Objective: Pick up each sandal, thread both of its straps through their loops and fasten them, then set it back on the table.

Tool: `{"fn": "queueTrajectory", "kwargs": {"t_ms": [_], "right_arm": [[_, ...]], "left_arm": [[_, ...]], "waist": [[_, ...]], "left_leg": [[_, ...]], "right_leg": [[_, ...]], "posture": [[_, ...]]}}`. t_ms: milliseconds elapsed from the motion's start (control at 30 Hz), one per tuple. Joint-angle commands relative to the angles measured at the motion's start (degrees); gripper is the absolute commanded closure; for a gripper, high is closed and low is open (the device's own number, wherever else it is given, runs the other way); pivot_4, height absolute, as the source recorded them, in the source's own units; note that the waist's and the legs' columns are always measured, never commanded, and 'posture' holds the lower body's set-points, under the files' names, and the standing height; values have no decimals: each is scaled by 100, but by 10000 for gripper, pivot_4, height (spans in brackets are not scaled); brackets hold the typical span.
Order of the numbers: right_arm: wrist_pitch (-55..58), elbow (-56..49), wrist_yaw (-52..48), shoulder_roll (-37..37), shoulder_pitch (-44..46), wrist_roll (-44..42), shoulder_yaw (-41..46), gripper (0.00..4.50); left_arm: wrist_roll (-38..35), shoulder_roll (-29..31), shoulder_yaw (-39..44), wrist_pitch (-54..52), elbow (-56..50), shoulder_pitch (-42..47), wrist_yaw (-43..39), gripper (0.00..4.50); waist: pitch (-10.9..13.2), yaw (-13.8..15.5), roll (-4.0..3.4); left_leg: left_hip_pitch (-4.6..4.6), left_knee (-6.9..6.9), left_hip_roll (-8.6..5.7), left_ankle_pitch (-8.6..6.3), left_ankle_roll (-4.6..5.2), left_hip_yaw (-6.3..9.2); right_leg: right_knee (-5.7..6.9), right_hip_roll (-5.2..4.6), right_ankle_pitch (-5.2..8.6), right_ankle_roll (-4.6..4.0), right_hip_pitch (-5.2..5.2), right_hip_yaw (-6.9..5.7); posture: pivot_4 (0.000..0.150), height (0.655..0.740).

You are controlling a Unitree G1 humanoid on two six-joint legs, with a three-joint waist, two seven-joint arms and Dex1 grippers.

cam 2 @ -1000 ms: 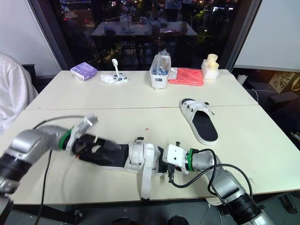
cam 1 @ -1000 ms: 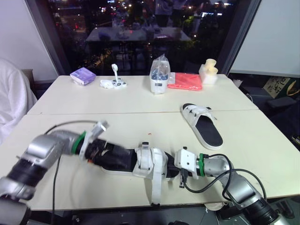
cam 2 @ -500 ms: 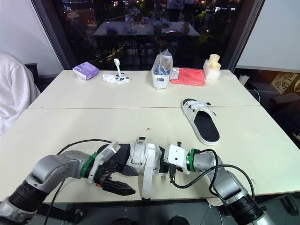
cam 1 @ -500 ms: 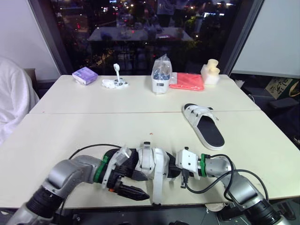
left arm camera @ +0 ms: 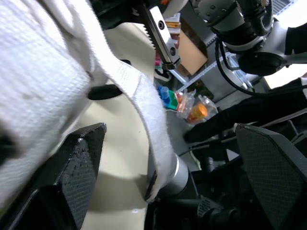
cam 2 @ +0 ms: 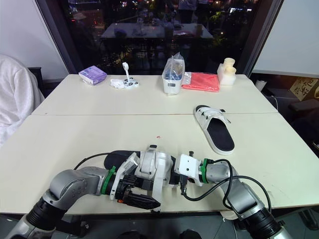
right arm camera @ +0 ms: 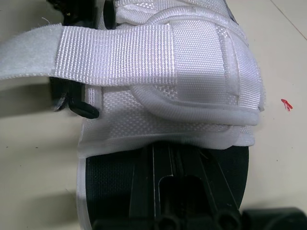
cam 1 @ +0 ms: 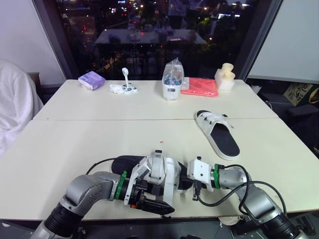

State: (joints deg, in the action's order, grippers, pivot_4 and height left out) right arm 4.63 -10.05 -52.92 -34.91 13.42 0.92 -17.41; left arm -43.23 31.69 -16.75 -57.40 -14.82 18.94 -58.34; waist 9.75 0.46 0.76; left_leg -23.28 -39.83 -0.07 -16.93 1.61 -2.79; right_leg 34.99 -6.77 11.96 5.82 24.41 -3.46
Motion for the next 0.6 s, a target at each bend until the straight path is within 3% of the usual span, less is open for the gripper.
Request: {"fn": "queueTrajectory", "kwargs": {"t_ms": [33,200,367,600], "right_arm": [[115,47,-145,-72,-196,101,-226,45000],[122,37,-141,-65,-207,106,-223,45000],[123,55,-145,-74,-198,115,-209,45000],[84,136,-140,-86,-150,150,-195,45000]], "left_arm": [[-129,-75,68,-80,-233,11,53,18593],[-133,-111,83,-73,-249,15,46,44640],[-522,-92,394,-384,-122,362,-37,44640],[-1367,-192,990,-1355,652,1487,-177,44640]], "waist": [[0,5,0],[0,11,0],[0,16,1],[0,7,0]], "left_leg": [[0,0,0,0,0,0],[0,0,0,0,0,0],[0,0,0,0,0,0],[0,0,-2,0,0,2]], "right_leg": [[0,0,0,0,0,0],[0,-1,0,0,1,0],[0,-2,0,-1,1,0],[0,1,0,0,0,-1]], "posture": [[1500,7400],[1500,7400],[1500,7400],[1500,7400]]}}
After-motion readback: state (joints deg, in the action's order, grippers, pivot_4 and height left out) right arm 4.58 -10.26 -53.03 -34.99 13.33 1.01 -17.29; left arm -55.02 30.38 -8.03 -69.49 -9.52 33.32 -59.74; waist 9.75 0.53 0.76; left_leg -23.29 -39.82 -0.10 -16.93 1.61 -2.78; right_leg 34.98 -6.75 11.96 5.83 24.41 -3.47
